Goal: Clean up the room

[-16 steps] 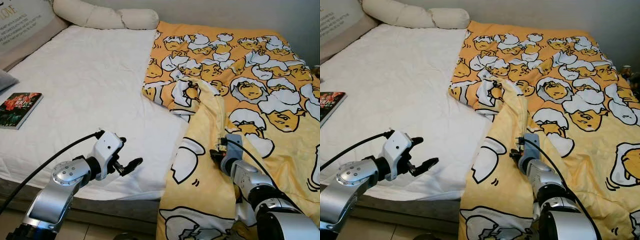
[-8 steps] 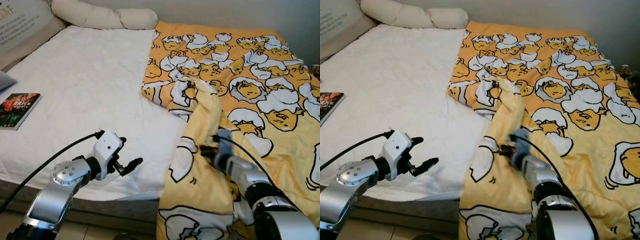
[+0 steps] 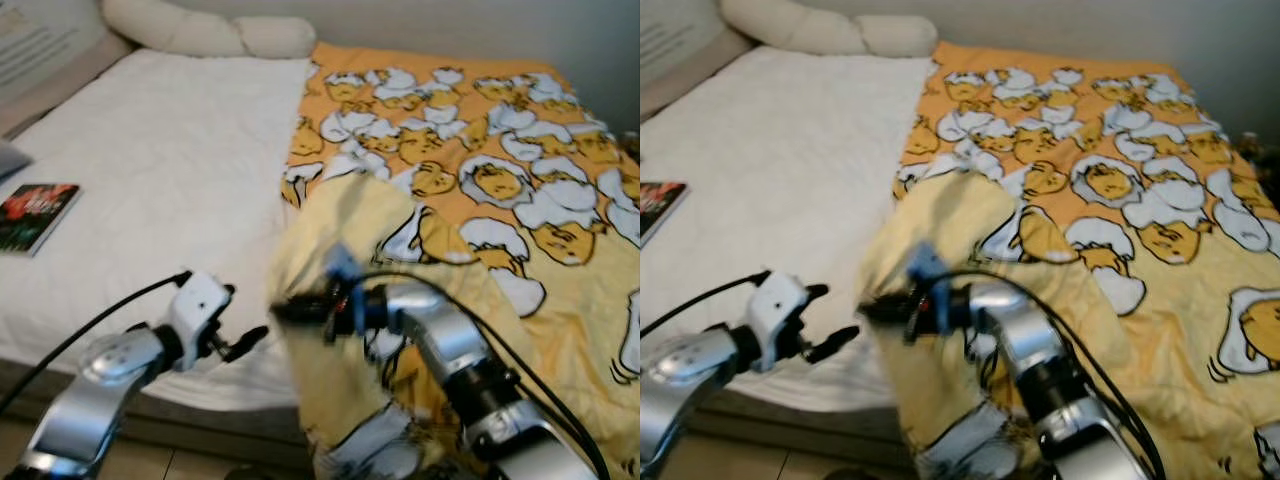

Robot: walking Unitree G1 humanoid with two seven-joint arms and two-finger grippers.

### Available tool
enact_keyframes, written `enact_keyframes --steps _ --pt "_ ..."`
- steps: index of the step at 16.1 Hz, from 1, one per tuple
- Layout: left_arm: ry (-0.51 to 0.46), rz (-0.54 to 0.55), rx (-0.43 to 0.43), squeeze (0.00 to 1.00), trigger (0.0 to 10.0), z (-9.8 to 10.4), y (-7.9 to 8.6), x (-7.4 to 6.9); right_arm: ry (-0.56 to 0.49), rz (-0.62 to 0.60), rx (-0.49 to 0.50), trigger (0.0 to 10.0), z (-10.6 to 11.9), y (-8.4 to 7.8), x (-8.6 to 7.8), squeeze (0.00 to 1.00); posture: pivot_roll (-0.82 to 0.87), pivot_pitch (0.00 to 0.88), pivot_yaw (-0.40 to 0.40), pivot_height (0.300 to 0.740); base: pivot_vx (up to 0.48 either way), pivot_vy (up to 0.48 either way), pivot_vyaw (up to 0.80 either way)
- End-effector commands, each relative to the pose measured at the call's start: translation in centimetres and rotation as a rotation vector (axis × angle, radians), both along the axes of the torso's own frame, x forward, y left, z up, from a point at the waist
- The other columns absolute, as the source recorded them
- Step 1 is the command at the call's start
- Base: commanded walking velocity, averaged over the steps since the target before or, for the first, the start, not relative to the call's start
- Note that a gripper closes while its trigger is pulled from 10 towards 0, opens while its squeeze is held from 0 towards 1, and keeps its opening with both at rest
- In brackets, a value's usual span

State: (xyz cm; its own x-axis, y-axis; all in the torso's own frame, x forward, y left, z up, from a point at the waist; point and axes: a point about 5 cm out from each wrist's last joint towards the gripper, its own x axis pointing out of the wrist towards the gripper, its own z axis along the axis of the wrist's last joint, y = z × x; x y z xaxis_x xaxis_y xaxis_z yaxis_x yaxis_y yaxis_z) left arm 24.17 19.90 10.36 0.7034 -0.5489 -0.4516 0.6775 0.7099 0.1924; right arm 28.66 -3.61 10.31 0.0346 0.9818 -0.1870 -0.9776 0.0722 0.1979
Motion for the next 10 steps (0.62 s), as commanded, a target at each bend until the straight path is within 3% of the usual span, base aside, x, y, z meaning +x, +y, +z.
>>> enact_keyframes --steps 1,3,5,6,7,8,9,10 --pt "0.001 0.005 0.007 0.78 10.0 0.4 0.6 -0.4 -0.019 0.079 -0.015 0.0 0.4 0.3 -0.7 0.0 0.2 0.0 -0.031 0.74 0.0 0.0 0.0" --pt "0.017 0.028 0.023 0.78 10.0 0.5 1.5 -1.3 -0.012 0.134 -0.002 0.0 0.7 1.0 -1.5 0.0 0.23 0.0 -0.038 0.74 0.0 0.0 0.0" --pt "0.034 0.059 0.079 0.77 10.0 0.8 3.3 -1.9 0.034 0.199 0.129 0.0 2.5 2.6 -2.6 0.0 0.23 0.0 -0.023 0.74 0.0 0.0 0.0" --pt "0.047 0.066 0.075 0.77 10.0 1.1 3.9 -2.3 0.03 0.219 0.131 0.7 2.6 2.9 -3.0 0.0 0.23 0.0 -0.014 0.74 0.0 0.0 0.0" --pt "0.063 0.065 0.084 0.77 10.0 1.1 4.3 -2.6 0.024 0.217 0.107 10.0 2.4 3.1 -3.2 0.0 0.22 0.0 -0.01 0.74 0.0 0.0 0.0" --pt "0.074 0.061 0.089 0.77 10.0 1.0 4.4 -2.9 0.045 0.217 0.085 10.0 2.0 3.0 -3.5 0.0 0.22 0.0 -0.004 0.74 0.0 0.0 0.0" --pt "0.081 0.056 0.087 0.78 10.0 1.0 4.3 -3.1 0.051 0.201 0.065 10.0 1.7 2.7 -3.6 0.9 0.22 0.0 -0.005 0.74 0.0 0.0 0.0" --pt "0.083 0.052 0.083 0.77 10.0 1.0 4.1 -3.1 0.068 0.177 0.05 10.0 1.3 2.3 -3.5 1.0 0.22 0.0 -0.008 0.74 0.0 0.0 0.0"
